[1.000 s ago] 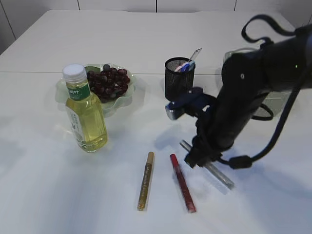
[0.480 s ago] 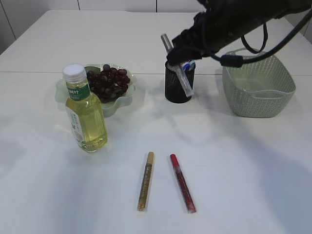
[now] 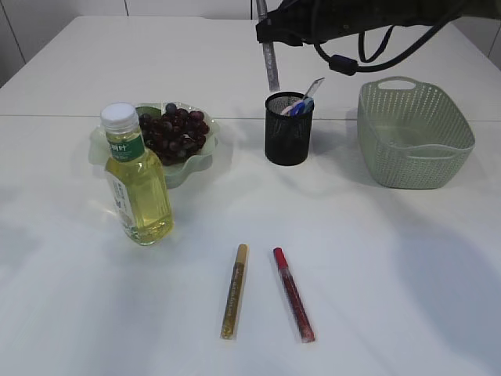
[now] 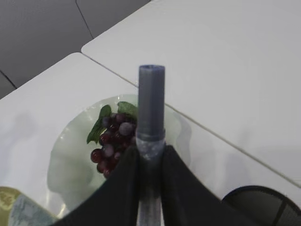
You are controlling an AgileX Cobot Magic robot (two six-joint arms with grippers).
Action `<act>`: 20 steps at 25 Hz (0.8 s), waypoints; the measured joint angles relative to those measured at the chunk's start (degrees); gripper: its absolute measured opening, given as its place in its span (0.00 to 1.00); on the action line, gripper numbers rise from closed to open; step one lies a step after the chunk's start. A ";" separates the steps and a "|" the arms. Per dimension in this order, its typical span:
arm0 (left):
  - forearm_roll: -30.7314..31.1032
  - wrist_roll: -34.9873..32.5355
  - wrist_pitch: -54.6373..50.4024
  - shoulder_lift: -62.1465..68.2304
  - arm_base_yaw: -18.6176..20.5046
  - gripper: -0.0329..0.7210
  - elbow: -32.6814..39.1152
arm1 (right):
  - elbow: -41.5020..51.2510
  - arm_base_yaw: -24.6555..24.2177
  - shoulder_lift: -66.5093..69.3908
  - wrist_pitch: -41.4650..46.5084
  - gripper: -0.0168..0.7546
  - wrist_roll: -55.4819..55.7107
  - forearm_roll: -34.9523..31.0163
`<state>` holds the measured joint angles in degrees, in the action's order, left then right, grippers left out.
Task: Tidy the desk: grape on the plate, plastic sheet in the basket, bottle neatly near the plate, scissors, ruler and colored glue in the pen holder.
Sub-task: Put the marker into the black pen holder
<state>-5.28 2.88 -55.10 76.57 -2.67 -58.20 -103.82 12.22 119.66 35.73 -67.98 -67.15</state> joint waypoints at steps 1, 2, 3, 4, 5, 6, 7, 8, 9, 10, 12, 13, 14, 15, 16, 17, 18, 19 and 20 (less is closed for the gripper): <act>0.00 0.00 0.00 0.00 0.00 0.59 0.00 | -0.84 0.00 0.97 -0.60 0.18 -0.93 -0.77; 0.00 0.00 0.00 0.00 0.00 0.59 0.00 | -1.79 0.00 2.12 -1.26 0.18 -2.06 -1.43; 0.00 0.00 0.00 0.00 0.00 0.59 0.00 | -2.58 0.00 3.20 -2.01 0.18 -3.30 -2.30; 0.00 0.00 0.00 0.00 0.00 0.59 0.00 | -3.20 0.00 4.21 -2.66 0.18 -4.53 -3.23; 0.00 0.00 0.00 0.00 0.00 0.59 0.00 | -3.94 0.00 5.03 -3.41 0.18 -6.27 -4.11; 0.00 0.00 0.00 0.00 0.00 0.59 0.00 | -4.70 0.00 5.94 -4.33 0.18 -8.34 -5.25; 0.00 -0.04 0.00 0.00 0.00 0.59 0.00 | -5.34 0.00 6.75 -5.37 0.18 -10.44 -6.29; 0.00 -0.04 0.00 0.00 0.00 0.59 0.00 | -5.62 0.00 7.30 -6.26 0.18 -12.15 -7.28; 0.00 -0.04 0.00 0.00 0.00 0.59 0.00 | -5.73 0.00 7.82 -7.27 0.18 -14.16 -8.27; 0.00 -0.04 0.00 0.00 0.00 0.59 0.00 | -5.73 0.00 8.14 -8.20 0.18 -16.05 -9.29; 0.00 -0.04 0.00 0.00 0.00 0.59 0.00 | -5.73 0.00 8.72 -9.22 0.18 -19.49 -10.75; 0.00 -0.04 0.00 0.00 0.00 0.59 0.00 | -5.83 0.00 8.97 -9.60 0.18 -21.17 -11.53; 0.00 -0.04 0.00 0.00 0.00 0.59 0.00 | -5.81 0.00 9.37 -10.14 0.18 -22.53 -12.38; 0.00 -0.04 0.00 0.00 0.00 0.59 0.00 | -5.96 0.00 9.69 -10.67 0.18 -23.41 -13.06; 0.00 -0.04 0.00 0.00 0.00 0.59 0.00 | -5.96 0.00 10.12 -11.36 0.18 -23.95 -14.06; 0.00 -0.04 0.00 0.00 0.00 0.59 0.00 | -6.00 0.00 10.62 -12.26 0.18 -24.29 -15.06; 0.00 -0.04 0.00 0.00 0.00 0.59 0.00 | -6.00 0.00 10.99 -13.15 0.18 -24.43 -15.83; 0.00 -0.04 0.00 0.00 0.00 0.59 0.00 | -6.00 0.00 11.37 -13.75 0.18 -24.66 -16.26; 0.00 -0.04 0.00 0.00 0.00 0.59 0.00 | -6.00 0.00 11.81 -14.35 0.18 -24.91 -16.72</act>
<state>-5.28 2.84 -55.10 76.57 -2.67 -58.20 -109.82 12.22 131.47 21.38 -92.88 -83.87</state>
